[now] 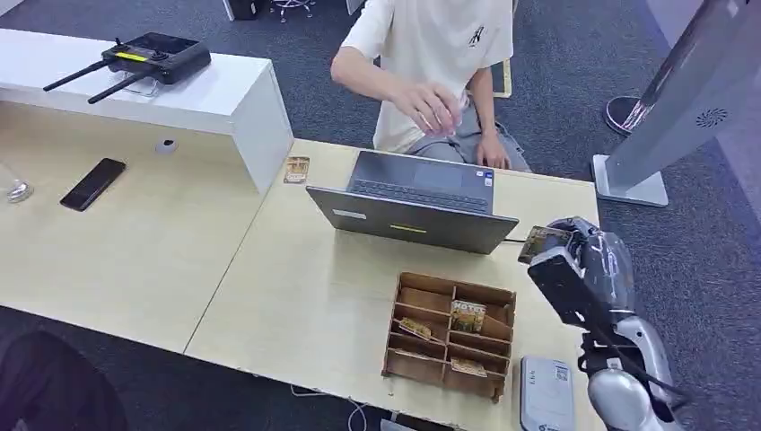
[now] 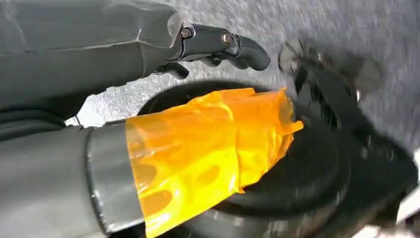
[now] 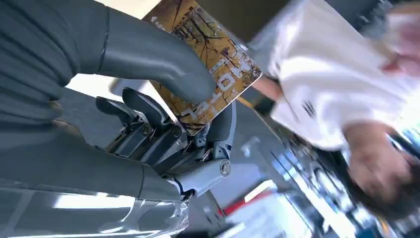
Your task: Pass the card to the sensor for recognition and then transmit it.
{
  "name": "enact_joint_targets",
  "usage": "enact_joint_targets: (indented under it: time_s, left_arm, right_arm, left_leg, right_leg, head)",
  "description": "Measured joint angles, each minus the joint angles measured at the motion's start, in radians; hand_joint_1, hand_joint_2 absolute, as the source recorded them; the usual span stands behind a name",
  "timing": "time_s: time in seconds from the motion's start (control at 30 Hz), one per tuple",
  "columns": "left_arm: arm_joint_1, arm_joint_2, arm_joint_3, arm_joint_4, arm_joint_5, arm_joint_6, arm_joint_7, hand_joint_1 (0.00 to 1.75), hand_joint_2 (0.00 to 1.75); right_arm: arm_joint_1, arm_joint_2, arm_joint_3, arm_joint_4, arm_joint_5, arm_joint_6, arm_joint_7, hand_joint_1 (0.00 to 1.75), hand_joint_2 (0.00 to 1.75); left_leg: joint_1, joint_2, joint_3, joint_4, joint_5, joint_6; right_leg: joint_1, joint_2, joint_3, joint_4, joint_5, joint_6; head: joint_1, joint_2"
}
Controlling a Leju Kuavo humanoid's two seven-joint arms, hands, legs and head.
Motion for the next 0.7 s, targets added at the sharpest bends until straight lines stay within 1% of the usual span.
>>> enact_joint_targets:
  time_s: [0.07, 0.17, 0.23, 0.33, 0.43, 0.53, 0.63, 0.7]
  left_arm:
    - [0.001, 0.010, -0.013, 0.000, -0.008, -0.032, -0.006, 0.00, 0.00]
    - [0.004, 0.016, -0.034, 0.000, -0.029, -0.035, -0.031, 0.00, 0.00]
    - [0.005, 0.017, -0.045, 0.000, -0.036, -0.032, -0.036, 0.00, 0.00]
    - [0.006, 0.018, -0.052, 0.000, -0.047, -0.031, -0.045, 0.00, 0.00]
    - [0.007, 0.020, -0.058, 0.000, -0.056, -0.031, -0.049, 0.00, 0.00]
    - [0.007, 0.022, -0.063, 0.000, -0.073, -0.026, -0.052, 0.00, 0.00]
    - [0.006, 0.026, -0.070, 0.000, -0.088, -0.032, -0.053, 0.00, 0.00]
    - [0.006, 0.027, -0.073, 0.000, -0.098, -0.029, -0.053, 0.00, 0.00]
  right_arm:
    - [-0.005, 0.032, -0.007, -0.011, 0.014, -0.029, -0.013, 1.75, 1.75]
    - [-0.008, 0.076, -0.022, -0.033, 0.031, -0.086, -0.049, 1.75, 1.75]
    - [-0.011, 0.095, -0.026, -0.044, 0.031, -0.099, -0.060, 1.75, 1.75]
    - [-0.013, 0.118, -0.035, -0.048, 0.018, -0.112, -0.096, 1.75, 1.75]
    - [-0.023, 0.138, -0.036, -0.049, 0.001, -0.103, -0.103, 1.75, 1.75]
    - [-0.047, 0.160, -0.034, -0.042, -0.027, -0.068, -0.105, 1.75, 1.75]
    - [-0.094, 0.182, -0.026, -0.008, -0.056, -0.042, -0.116, 1.75, 1.75]
    - [-0.132, 0.199, -0.019, 0.037, -0.075, -0.025, -0.118, 1.75, 1.75]
  left_leg:
    - [0.000, 0.000, 0.000, 0.000, 0.000, 0.000]
    - [0.000, -0.001, 0.000, 0.000, 0.000, 0.000]
    - [0.000, 0.000, 0.000, 0.000, 0.000, 0.000]
    - [0.000, 0.000, 0.000, 0.000, 0.000, 0.000]
    - [0.000, 0.000, 0.000, 0.000, 0.000, 0.000]
    - [0.000, 0.000, -0.001, 0.000, 0.000, 0.000]
    - [0.000, 0.000, 0.000, 0.000, 0.000, 0.000]
    - [0.000, 0.000, 0.000, 0.000, 0.001, 0.000]
  right_leg:
    - [0.000, 0.000, 0.000, 0.000, 0.000, 0.000]
    - [0.000, -0.001, 0.000, 0.000, 0.000, 0.000]
    - [0.000, 0.000, 0.000, 0.000, 0.000, 0.000]
    - [0.000, 0.000, 0.000, 0.000, 0.000, 0.000]
    - [0.000, 0.000, 0.000, 0.000, 0.000, 0.000]
    - [0.000, 0.000, 0.000, 0.000, 0.000, 0.000]
    - [0.000, 0.000, 0.000, 0.000, 0.000, 0.000]
    - [0.000, 0.000, 0.000, 0.001, 0.000, 0.000]
  head:
    - [0.000, 0.000]
    - [0.001, 0.000]
    - [0.000, 0.000]
    - [0.000, 0.000]
    - [0.001, 0.000]
    - [0.000, 0.000]
    - [0.001, 0.000]
    - [0.000, 0.000]
